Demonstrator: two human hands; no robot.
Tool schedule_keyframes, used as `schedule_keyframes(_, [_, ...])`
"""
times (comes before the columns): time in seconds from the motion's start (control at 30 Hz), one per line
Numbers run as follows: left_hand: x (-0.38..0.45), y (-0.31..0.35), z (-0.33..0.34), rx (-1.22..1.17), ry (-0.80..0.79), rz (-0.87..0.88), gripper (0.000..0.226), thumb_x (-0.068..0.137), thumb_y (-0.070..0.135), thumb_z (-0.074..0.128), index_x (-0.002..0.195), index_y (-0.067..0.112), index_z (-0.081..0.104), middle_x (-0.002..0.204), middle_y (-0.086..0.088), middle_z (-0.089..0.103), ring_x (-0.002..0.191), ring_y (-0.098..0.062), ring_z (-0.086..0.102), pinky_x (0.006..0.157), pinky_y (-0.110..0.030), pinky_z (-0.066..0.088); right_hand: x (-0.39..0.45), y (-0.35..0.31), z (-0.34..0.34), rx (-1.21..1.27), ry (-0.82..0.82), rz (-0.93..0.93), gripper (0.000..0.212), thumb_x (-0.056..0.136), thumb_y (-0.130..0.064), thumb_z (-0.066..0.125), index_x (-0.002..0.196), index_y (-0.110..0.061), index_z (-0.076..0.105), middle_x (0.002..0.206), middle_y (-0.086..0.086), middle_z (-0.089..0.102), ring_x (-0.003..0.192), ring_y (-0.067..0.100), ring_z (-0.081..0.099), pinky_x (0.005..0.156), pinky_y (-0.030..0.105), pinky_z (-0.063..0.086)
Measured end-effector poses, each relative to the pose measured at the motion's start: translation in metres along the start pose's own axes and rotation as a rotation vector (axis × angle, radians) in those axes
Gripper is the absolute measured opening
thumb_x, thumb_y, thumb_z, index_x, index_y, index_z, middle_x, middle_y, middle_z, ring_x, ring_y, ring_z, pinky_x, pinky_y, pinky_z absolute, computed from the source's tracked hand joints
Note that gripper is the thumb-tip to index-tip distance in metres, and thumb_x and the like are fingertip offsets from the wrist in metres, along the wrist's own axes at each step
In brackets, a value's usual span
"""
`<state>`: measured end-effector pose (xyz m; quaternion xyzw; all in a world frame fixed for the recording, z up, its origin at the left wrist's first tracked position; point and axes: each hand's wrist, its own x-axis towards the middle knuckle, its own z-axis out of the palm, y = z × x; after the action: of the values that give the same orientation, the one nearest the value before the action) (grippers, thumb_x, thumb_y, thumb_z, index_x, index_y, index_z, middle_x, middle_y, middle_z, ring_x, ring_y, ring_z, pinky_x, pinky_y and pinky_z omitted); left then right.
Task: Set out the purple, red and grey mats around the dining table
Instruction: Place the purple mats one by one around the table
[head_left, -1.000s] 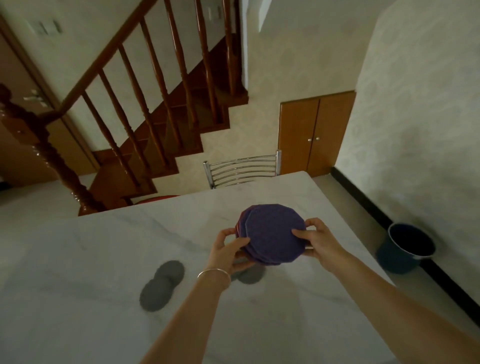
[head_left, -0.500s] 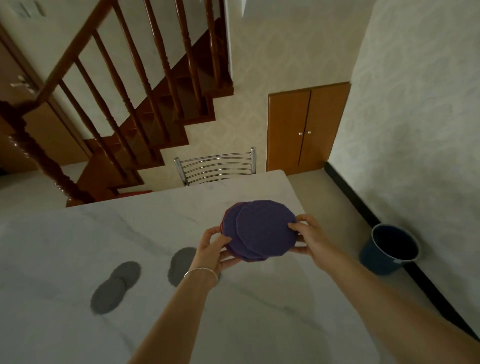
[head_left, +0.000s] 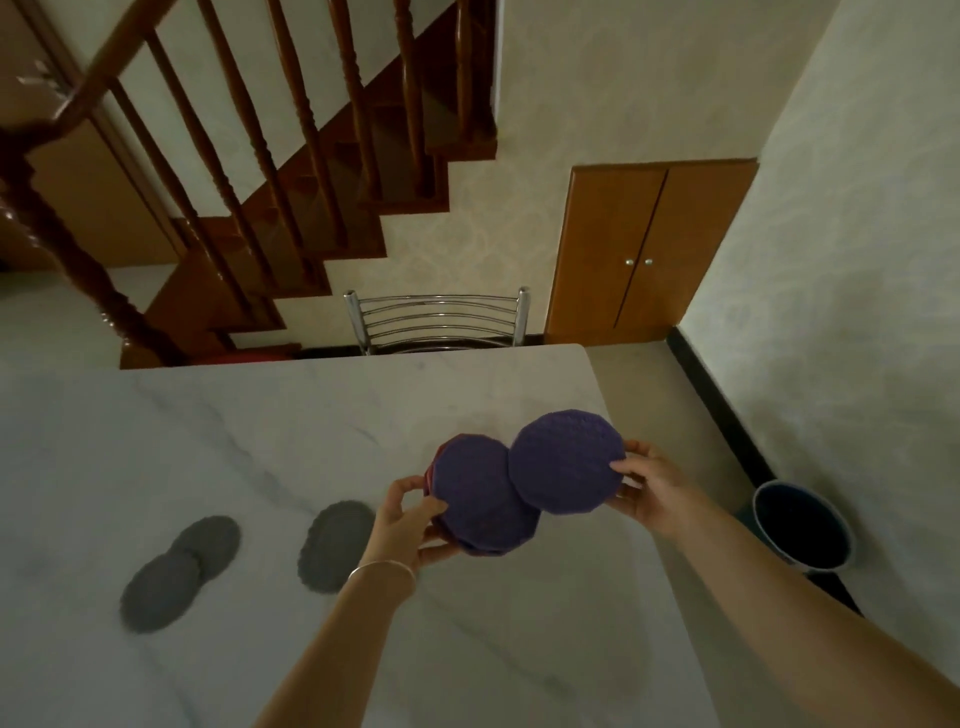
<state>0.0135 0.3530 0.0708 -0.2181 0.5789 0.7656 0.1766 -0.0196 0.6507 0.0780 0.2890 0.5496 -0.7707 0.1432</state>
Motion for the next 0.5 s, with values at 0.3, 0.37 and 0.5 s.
schedule_keyframes(0.3, [-0.002,-0.029,-0.003,-0.084,0.338,0.057,0.029,0.084,0.004,0.065,0.111,0.012,0.056,0.092,-0.023,0.067,0.062,-0.032,0.07,0.052,-0.038,0.058,0.081,0.034,-0.028,0.067,-0.055,0.081,0.025,0.084,0.005,0.052,0.101,-0.014,0.05,0.1,0.011,0.06,0.083,0.029,0.063,0.061,0.038,0.054])
schedule_keyframes(0.37, [-0.005,-0.034,0.006,-0.092,0.355,0.07,0.029,0.084,0.003,0.063,0.11,0.012,0.056,0.093,-0.023,0.065,0.062,-0.031,0.07,0.054,-0.039,0.058,0.089,0.039,-0.028,0.04,-0.049,0.081,0.024,0.084,0.006,0.049,0.098,-0.014,0.051,0.099,0.012,0.061,0.082,0.03,0.063,0.064,0.04,0.052])
schedule_keyframes(0.5, [-0.01,-0.042,0.024,-0.099,0.358,0.065,0.027,0.086,0.002,0.061,0.111,0.01,0.055,0.097,-0.023,0.063,0.067,-0.03,0.07,0.056,-0.039,0.058,0.102,0.043,-0.03,-0.139,0.06,0.147,0.03,0.086,0.011,0.043,0.111,-0.003,0.052,0.11,0.019,0.057,0.094,0.037,0.06,0.076,0.052,0.051])
